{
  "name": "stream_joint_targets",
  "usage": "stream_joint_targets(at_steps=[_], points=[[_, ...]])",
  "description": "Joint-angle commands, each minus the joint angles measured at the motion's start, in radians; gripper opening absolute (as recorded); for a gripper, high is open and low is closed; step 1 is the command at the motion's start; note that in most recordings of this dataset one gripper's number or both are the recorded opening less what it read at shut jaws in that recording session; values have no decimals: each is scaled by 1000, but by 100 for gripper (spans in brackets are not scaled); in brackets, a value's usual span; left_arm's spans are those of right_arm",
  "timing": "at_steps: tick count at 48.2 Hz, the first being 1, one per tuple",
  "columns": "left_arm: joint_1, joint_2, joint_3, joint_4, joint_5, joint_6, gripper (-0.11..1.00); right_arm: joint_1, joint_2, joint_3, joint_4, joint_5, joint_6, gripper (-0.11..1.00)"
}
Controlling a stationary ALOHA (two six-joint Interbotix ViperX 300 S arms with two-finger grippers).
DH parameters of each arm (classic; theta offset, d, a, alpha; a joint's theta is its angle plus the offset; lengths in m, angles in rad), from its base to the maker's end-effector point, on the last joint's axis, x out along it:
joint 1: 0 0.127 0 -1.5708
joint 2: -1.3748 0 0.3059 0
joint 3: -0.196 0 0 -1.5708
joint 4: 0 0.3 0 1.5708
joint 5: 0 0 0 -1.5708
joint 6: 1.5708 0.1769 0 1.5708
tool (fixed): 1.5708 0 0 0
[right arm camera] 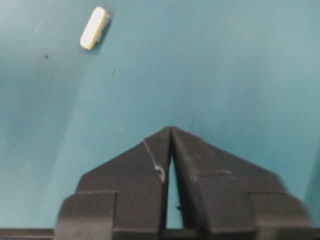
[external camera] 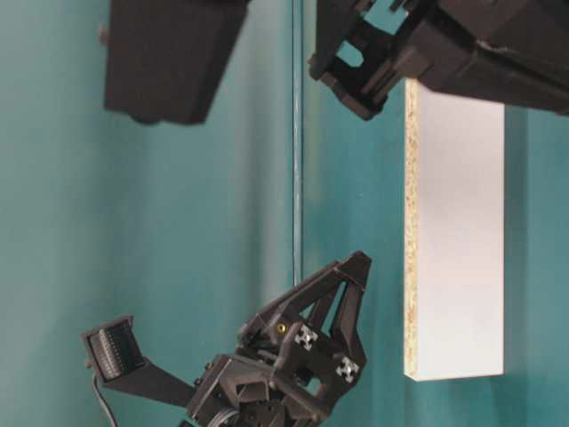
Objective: Insert the rod into the hole on the wooden board.
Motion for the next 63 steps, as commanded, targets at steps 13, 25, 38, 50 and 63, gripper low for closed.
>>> stream_joint_targets(at_steps=[13,25,38,50,63], points=[[-11,-126,-34,3,140,8,87,2,-106,-94,2,322,57,86],[-44,-225,-60,2,371,6,90,3,-135,-152,5,454,212,75],[-163,-245,-63,-2,468,2,94,3,-129,-190,5,531,377,75],[-230,-210,-63,-2,454,-17,94,3,-114,-225,2,592,419,75],[-239,-132,-78,-2,359,-18,94,3,-83,-279,3,617,420,75]])
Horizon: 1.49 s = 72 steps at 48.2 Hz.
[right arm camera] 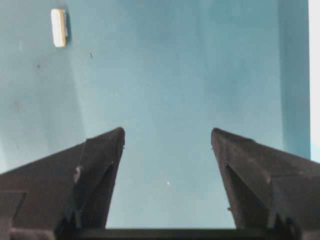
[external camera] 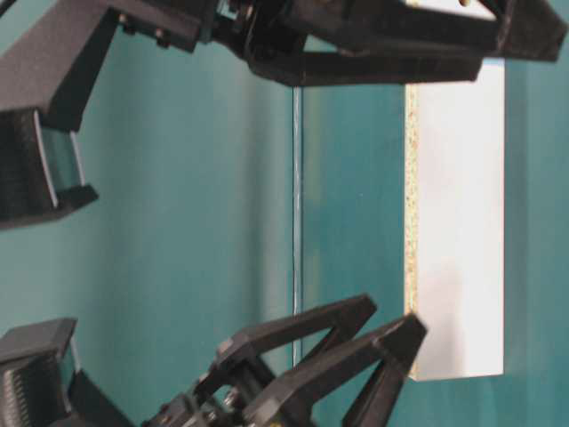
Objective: Insert the rod into the hole on the wooden board.
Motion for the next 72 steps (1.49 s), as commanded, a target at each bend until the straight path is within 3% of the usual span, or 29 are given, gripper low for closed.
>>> stream_joint_targets(at_steps=[1,29,52,72], points=[[-3,11,-21,-2,-35,-9,94,3,-2,-41,0,0,0,75],[12,126,-15,-2,-183,-8,94,34,140,-209,-2,2,0,75],[26,127,-2,-2,-199,-9,94,66,278,-403,2,144,-2,74],[26,126,-5,-2,-199,-9,94,81,336,-480,25,184,0,74]])
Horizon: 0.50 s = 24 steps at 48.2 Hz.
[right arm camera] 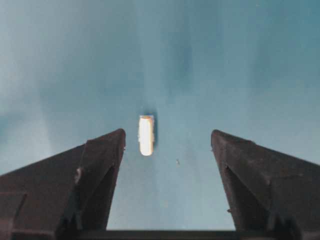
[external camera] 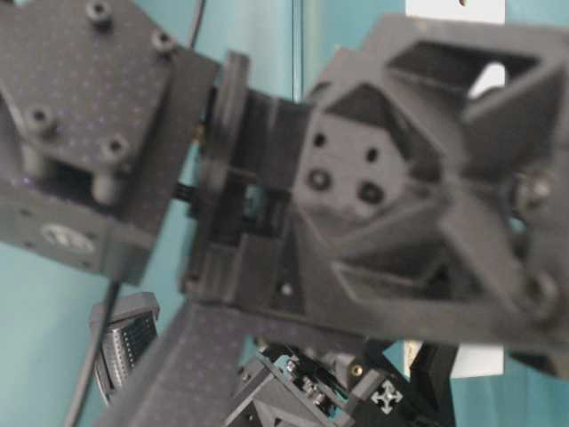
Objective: Insert the rod into the hole on the wooden board.
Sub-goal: 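Lower right gripper over the wooden peg and close on it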
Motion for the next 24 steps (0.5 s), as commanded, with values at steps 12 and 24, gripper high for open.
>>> stream_joint_targets(at_steps=[12,24], points=[[3,-15,-6,-2,-8,-9,94,14,8,-34,3,-6,-2,74],[2,-15,-6,-2,-8,-9,94,14,21,-34,3,-8,-2,74]])
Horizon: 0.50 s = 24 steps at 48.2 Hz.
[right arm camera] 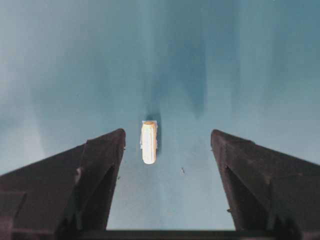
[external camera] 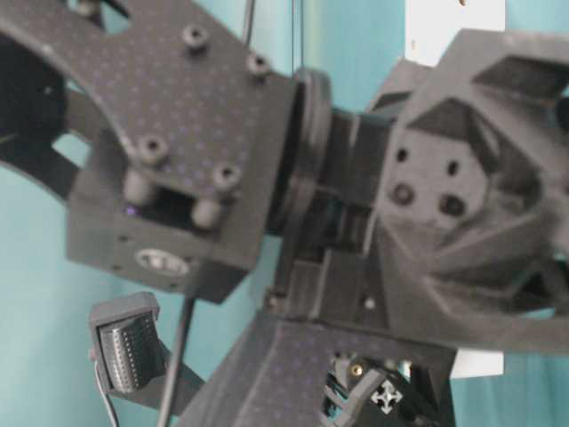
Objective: Insert the rod into the hole on the wooden board.
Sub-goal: 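Lower right gripper over the wooden peg and close on it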
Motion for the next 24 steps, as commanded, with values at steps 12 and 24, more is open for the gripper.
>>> stream_joint_targets(at_steps=[12,24], points=[[-3,-15,-6,-2,-8,-11,94,6,-12,-28,2,-6,-2,74],[-3,-14,-5,-2,-6,-11,94,8,5,-54,2,-2,-2,74]])
